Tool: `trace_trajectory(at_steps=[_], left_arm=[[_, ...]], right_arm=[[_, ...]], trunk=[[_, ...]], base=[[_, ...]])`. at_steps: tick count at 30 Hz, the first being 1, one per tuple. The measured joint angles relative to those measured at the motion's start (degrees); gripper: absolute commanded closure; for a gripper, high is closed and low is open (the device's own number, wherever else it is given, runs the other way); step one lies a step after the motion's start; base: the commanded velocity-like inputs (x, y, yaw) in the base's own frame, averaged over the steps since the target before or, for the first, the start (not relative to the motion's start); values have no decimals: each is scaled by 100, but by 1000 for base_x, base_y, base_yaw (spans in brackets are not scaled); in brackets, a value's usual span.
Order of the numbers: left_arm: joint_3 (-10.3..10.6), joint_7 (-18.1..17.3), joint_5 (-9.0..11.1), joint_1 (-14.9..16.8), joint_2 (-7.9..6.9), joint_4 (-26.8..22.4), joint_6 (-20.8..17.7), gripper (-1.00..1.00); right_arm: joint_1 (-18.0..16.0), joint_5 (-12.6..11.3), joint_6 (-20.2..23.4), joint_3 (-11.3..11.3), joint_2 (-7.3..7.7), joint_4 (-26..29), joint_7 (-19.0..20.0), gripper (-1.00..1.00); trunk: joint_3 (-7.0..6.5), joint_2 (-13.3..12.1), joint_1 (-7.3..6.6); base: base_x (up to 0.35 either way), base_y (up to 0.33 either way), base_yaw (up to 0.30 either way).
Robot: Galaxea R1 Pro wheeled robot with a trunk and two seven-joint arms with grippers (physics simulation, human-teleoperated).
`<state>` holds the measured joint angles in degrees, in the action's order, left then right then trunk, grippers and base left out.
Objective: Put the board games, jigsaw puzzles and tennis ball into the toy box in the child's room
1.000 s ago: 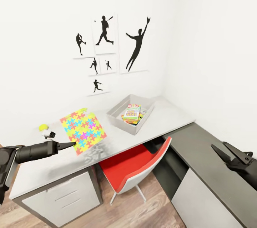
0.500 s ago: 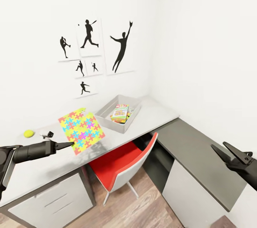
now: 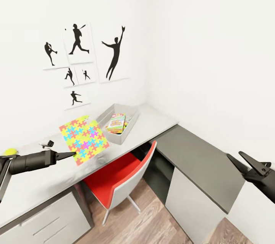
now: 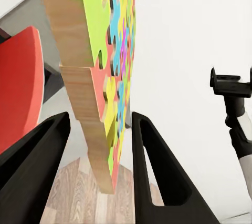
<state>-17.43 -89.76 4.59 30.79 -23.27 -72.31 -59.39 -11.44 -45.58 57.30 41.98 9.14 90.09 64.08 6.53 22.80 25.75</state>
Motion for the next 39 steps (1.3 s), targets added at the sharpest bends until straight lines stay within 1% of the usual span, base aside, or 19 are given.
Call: trace_trajectory(at_steps=[2, 6, 11, 14, 18, 23, 26, 34, 39], left_arm=[[-3, 0, 0, 2, -4, 0, 0, 100], [-5, 0, 0, -1, -8, 0, 0, 100], [-5, 1, 2, -8, -9, -2, 0, 100], [-6, 1, 9, -20, -10, -2, 0, 100], [-21, 1, 12, -31, -10, -3, 0, 100], [-168, 1, 12, -35, -8, -3, 0, 100], [-205, 1, 11, -35, -9, -5, 0, 100], [-216, 0, 8, -33, -4, -30, 0, 100], [-216, 0, 7, -36, -8, -51, 0, 100]], right_arm=[[0, 0, -8, -5, -5, 0, 0, -100], [0, 8, -13, 3, -98, 1, 9, -100], [-4, 15, -14, 25, -193, 29, 14, -100], [-3, 17, -14, 22, -213, 39, 14, -100], [-3, 18, -13, 31, -219, 35, 18, -100], [-3, 17, -13, 36, -219, 27, 18, -100], [-5, 18, -13, 32, -218, 24, 18, -100], [0, 17, -14, 22, -220, 16, 11, -100], [0, 18, -14, 24, -220, 10, 10, -100]], trunk=[[-12, 0, 0], [-37, 0, 0], [-51, 0, 0], [-69, 0, 0], [-102, 1, -2], [-145, 1, -3], [-171, 1, -4], [-244, 0, -3], [-288, 0, -1]], base=[[0, 0, -223], [0, 0, -167], [0, 0, -27], [13, 0, 102], [189, 0, 154], [302, 0, 156], [326, 0, 85], [312, 59, -112], [166, 75, -179]])
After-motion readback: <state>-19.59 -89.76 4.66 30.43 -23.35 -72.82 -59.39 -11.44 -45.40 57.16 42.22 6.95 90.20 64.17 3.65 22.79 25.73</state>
